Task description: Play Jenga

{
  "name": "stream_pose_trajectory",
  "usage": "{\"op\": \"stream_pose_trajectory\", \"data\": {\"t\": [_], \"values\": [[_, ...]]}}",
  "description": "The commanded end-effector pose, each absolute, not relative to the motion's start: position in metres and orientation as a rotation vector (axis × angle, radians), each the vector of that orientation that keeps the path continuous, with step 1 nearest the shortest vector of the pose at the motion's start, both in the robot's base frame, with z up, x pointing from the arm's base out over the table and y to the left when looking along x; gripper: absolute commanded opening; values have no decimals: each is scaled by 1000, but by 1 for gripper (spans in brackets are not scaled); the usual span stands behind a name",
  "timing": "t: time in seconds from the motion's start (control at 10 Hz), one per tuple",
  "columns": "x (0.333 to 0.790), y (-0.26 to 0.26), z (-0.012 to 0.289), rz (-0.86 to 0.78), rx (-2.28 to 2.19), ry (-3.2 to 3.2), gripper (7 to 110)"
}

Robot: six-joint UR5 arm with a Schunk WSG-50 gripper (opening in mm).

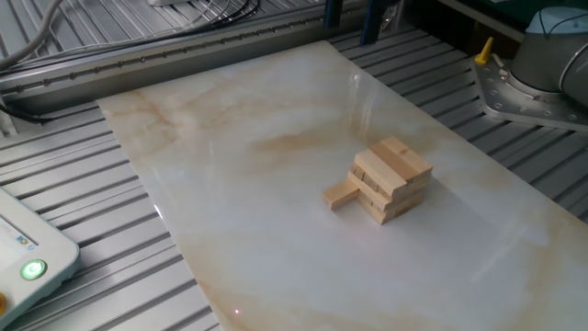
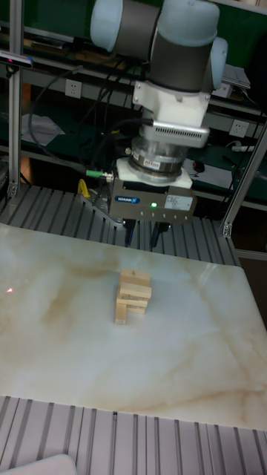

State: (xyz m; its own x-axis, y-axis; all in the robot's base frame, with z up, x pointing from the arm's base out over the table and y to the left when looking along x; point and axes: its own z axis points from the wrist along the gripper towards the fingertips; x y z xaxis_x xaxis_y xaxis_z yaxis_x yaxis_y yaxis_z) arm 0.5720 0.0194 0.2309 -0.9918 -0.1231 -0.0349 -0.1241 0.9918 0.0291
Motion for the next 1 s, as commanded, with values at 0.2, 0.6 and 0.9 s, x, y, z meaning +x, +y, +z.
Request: {"op": "stream_pose_trajectory", "data": {"t": [0.2,0.6,0.9], "values": [[582,29,188,55,-241,3098,44],[583,25,150,36,-206,3078,44],[590,21,119,29,-168,3070,44]]}}
